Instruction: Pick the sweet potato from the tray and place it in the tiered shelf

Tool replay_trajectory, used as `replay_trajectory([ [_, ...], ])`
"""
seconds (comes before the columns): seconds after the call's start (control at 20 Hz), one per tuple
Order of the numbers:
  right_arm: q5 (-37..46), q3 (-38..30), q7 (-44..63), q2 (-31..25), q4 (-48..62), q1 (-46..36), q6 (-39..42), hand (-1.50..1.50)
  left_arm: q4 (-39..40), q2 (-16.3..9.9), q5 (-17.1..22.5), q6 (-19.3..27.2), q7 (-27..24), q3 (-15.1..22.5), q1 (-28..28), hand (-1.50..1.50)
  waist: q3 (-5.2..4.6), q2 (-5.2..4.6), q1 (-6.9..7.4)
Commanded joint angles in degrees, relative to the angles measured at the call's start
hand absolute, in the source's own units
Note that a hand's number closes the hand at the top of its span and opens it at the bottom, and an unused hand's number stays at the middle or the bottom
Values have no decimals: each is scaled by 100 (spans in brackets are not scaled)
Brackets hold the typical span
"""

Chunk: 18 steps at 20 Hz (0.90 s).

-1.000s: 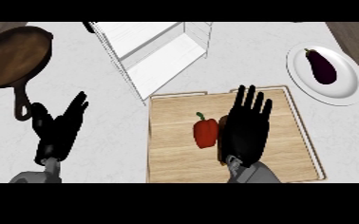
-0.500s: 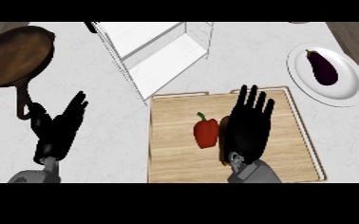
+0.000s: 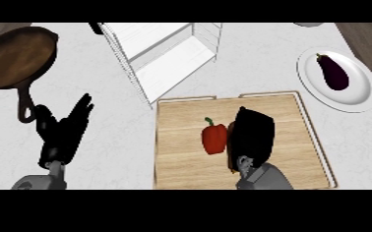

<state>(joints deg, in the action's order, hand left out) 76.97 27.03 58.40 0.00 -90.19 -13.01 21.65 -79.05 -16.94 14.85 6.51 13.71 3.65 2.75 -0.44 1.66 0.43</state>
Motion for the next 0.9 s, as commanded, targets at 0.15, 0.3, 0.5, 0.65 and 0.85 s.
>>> replay_trajectory([
  [0.15,111,884,585,-3,-27,155,-4,150,354,135,-48,-130,-146,-10,-331,0,41,-160,-25],
  [0.3,-913,1097,-952,-7,140,-194,-95,150,140,94,-36,-140,168,81,-2,0,54,-212,152],
  [0.5,-2274,1675,-2724,-17,-649,-189,195,150,52,56,-26,-270,88,118,111,0,102,-364,577],
  [0.65,-3137,1602,-3473,-13,-1292,-337,83,150,136,53,-27,-264,65,80,26,0,72,-268,371],
  [0.85,-4079,1168,-3444,-5,-2237,-862,411,150,228,-26,68,-251,163,-122,17,0,45,-177,76],
])
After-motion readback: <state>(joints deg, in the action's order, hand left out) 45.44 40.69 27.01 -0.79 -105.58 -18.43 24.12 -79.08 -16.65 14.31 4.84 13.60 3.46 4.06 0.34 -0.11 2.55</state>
